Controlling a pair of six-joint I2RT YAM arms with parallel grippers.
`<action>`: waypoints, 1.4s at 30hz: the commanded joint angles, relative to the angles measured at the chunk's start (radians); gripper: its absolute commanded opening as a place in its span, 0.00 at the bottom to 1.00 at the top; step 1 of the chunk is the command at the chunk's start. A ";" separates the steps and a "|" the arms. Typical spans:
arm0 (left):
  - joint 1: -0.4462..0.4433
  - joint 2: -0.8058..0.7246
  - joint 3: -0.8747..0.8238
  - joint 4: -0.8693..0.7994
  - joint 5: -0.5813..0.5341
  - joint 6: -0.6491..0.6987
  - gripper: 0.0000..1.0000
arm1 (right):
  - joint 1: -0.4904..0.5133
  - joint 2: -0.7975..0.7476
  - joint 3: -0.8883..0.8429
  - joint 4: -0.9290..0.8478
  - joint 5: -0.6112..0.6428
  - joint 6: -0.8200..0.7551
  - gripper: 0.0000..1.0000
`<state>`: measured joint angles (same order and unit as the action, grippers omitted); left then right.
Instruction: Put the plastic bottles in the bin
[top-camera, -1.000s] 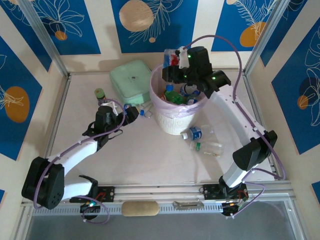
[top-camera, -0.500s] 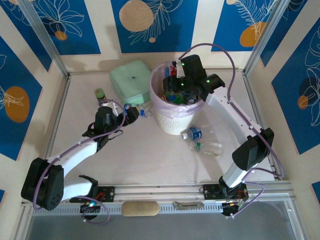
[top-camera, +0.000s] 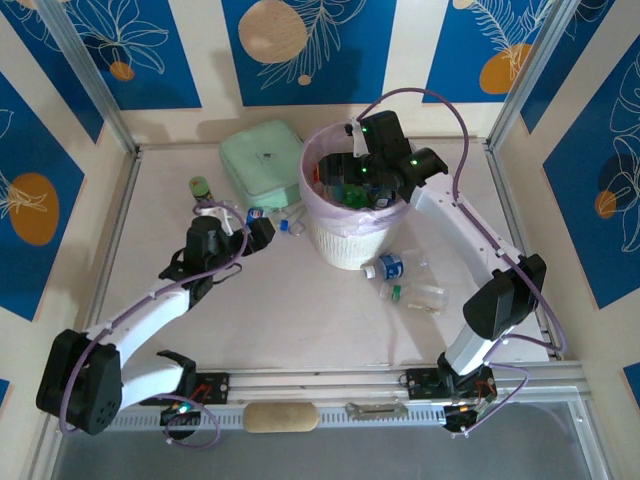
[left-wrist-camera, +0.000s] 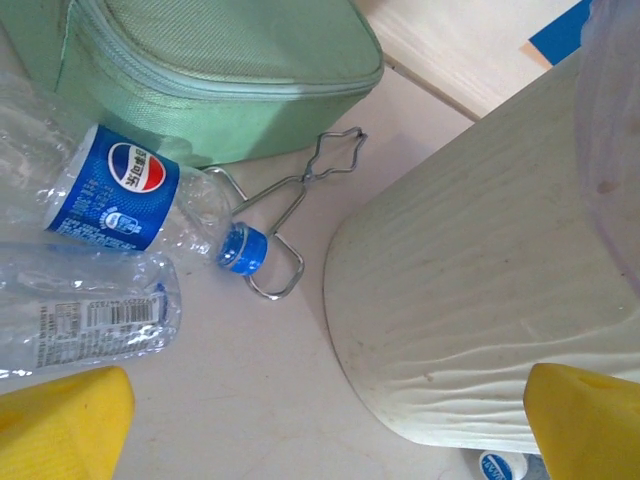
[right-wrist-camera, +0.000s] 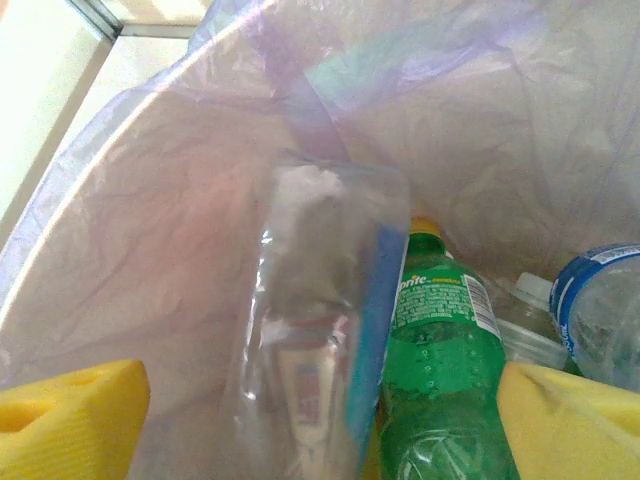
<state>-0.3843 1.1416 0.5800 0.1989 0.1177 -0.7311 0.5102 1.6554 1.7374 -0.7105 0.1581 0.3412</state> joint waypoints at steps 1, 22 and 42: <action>0.011 -0.017 0.015 -0.041 -0.029 0.050 1.00 | 0.002 -0.011 0.061 -0.020 0.018 -0.013 0.99; 0.211 0.199 0.249 -0.133 -0.016 0.251 1.00 | -0.179 -0.545 -0.398 0.204 -0.047 0.140 0.99; 0.262 0.462 0.351 -0.174 0.071 0.331 1.00 | -0.592 -0.822 -0.797 0.230 -0.105 0.348 0.99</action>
<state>-0.1345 1.5829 0.9062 0.0570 0.1608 -0.4347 -0.0650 0.8589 0.9573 -0.5198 0.0895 0.6415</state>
